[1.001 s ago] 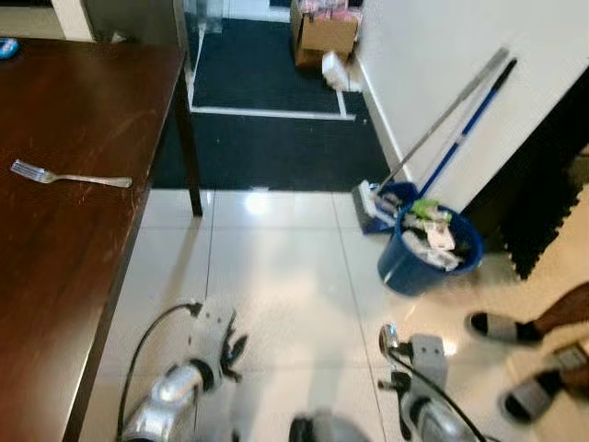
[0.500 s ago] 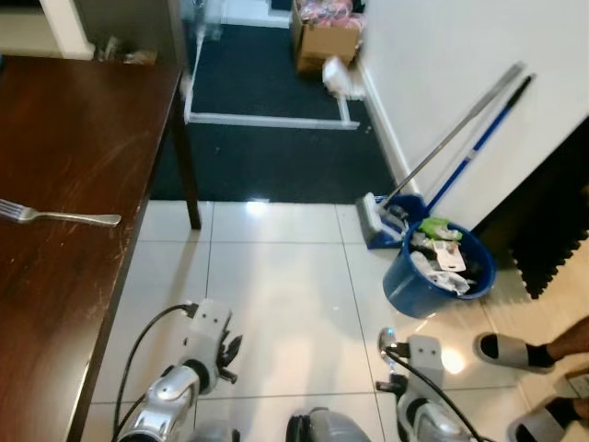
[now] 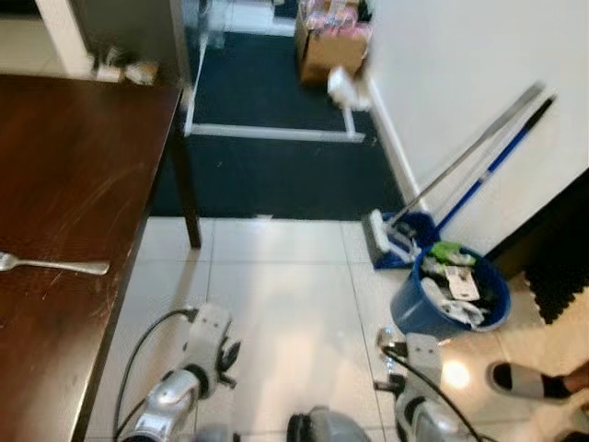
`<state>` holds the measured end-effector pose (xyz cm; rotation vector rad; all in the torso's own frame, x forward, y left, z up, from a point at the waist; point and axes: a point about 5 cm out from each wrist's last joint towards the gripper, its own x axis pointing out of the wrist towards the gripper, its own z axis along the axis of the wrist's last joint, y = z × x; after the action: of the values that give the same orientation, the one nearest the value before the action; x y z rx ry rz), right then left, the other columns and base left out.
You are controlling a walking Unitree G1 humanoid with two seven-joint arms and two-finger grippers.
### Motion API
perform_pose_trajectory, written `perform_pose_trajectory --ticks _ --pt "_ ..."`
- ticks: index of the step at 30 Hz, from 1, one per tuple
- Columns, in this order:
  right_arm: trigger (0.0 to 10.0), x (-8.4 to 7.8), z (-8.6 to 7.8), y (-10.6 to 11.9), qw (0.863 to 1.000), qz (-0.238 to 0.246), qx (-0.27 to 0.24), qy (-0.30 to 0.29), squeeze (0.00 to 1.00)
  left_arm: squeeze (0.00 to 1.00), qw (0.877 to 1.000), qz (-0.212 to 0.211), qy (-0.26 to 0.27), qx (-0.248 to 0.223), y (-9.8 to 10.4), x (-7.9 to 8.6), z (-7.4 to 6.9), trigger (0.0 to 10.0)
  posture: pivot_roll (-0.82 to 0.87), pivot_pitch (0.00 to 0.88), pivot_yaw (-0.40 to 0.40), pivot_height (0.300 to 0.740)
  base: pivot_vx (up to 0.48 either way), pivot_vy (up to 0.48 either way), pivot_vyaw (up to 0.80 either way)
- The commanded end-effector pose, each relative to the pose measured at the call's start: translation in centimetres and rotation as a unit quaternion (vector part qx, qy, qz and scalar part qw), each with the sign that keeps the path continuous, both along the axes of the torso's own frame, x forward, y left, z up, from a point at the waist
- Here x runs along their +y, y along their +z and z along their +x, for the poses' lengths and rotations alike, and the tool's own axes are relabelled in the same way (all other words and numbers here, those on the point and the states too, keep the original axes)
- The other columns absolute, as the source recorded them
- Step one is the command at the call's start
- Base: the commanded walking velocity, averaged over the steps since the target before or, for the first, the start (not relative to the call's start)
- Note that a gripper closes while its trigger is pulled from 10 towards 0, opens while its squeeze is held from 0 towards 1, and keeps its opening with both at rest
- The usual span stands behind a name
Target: Setting the table
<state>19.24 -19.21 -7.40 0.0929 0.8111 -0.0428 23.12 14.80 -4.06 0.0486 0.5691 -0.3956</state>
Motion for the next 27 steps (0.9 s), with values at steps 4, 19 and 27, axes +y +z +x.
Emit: perform_pose_trajectory --ticks 4,19,27 --pt "10.0 -0.5 -0.1 0.0 1.000 -0.008 0.001 -0.007 0.00 0.00 1.000 0.005 0.015 0.000 -0.4 0.0 -0.4 10.0 0.04 0.081 -0.022 0.740 0.000 0.000 0.00" --pt "10.0 -0.5 0.2 0.1 1.000 -0.007 -0.003 -0.007 0.00 0.00 1.000 0.000 0.020 -0.018 0.2 -0.3 0.5 10.0 0.04 0.087 -0.020 0.740 0.000 -0.103 0.00" --pt "10.0 -0.5 0.3 0.2 1.000 -0.007 -0.005 -0.008 0.00 0.00 1.000 -0.004 0.019 -0.018 0.3 -0.5 0.6 10.0 0.04 0.088 -0.020 0.740 0.000 -0.480 0.00"
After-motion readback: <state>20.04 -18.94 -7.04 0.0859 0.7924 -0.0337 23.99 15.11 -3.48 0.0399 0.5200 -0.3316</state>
